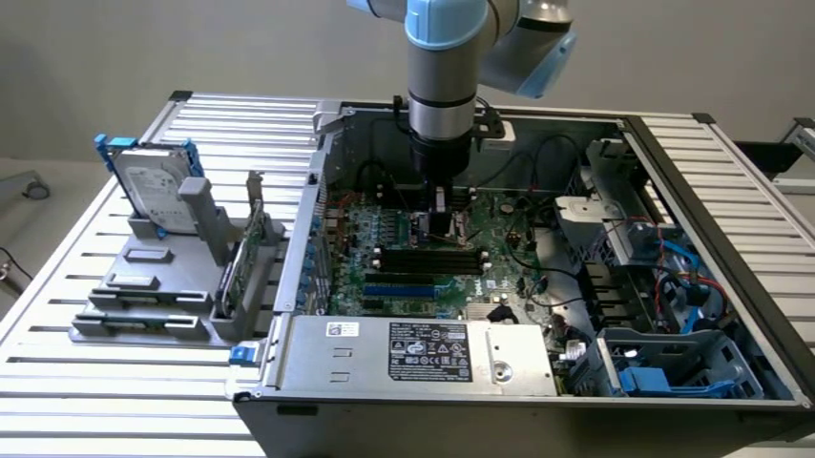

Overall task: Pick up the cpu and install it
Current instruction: 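Place the cpu into insertion slot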

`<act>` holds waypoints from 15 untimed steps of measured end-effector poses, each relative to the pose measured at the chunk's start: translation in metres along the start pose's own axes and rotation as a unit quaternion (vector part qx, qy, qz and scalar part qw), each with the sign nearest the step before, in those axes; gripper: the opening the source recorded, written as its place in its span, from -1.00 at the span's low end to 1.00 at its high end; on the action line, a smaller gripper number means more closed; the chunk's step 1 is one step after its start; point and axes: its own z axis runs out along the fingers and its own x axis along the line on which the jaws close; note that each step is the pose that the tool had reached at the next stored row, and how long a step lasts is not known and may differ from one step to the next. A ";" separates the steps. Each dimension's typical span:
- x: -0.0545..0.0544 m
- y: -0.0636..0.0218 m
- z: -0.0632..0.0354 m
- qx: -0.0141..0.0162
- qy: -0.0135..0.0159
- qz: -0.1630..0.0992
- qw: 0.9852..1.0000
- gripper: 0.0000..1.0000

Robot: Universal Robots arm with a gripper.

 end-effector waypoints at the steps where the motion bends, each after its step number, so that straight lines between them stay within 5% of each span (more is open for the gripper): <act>1: 0.000 0.0000 0.0000 0.000 0.000 0.000 1.000 0.09; 15: -0.002 0.0023 0.0000 0.001 0.000 0.000 1.000 0.09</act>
